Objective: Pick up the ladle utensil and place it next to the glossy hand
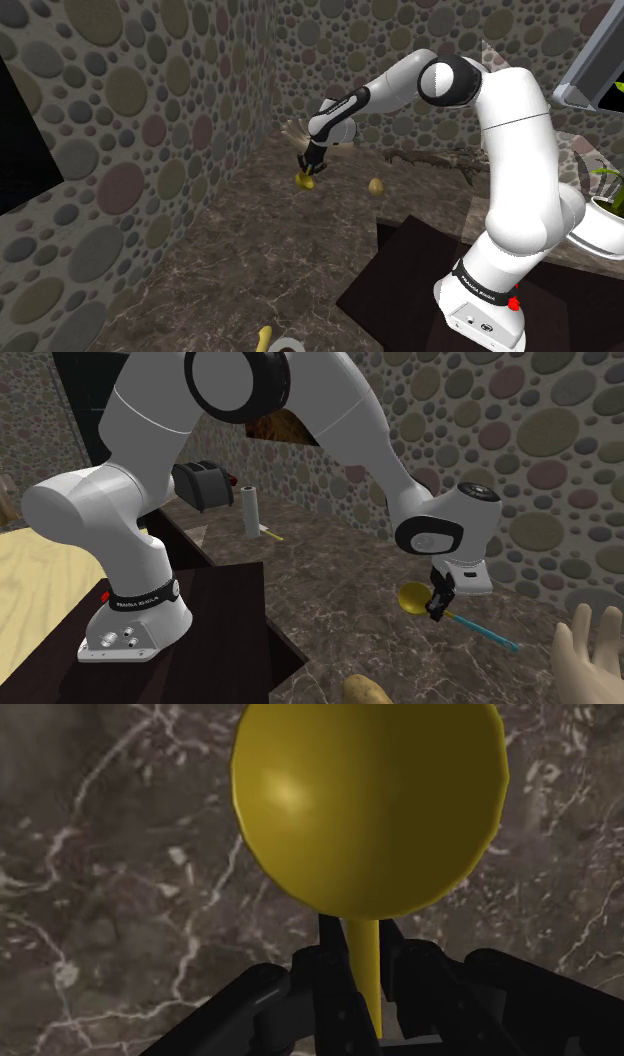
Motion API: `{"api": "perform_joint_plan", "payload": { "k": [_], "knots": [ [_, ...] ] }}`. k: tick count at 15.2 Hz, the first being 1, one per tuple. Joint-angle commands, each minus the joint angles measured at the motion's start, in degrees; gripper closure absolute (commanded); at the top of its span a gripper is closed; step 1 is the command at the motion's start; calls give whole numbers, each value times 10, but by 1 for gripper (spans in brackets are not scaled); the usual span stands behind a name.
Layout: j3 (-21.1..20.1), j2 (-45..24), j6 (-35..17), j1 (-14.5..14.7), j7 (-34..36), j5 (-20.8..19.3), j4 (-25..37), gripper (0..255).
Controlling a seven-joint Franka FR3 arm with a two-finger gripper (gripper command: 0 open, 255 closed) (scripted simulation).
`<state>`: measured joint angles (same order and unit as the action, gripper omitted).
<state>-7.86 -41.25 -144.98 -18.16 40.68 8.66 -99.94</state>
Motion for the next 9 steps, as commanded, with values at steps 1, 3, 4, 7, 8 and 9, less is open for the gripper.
{"api": "perform_joint_plan", "payload": {
  "k": [1,3,4,7,8,9],
  "knots": [
    [0,0,0,0,0,0,0,0],
    [0,-1,1,0,0,0,0,0],
    [0,-1,1,0,0,0,0,0],
    [-1,16,11,-2,0,1,-7,0],
    [-1,32,21,-5,-1,1,-12,0],
    [-1,47,33,-8,-1,1,-16,0]
  ]
}}
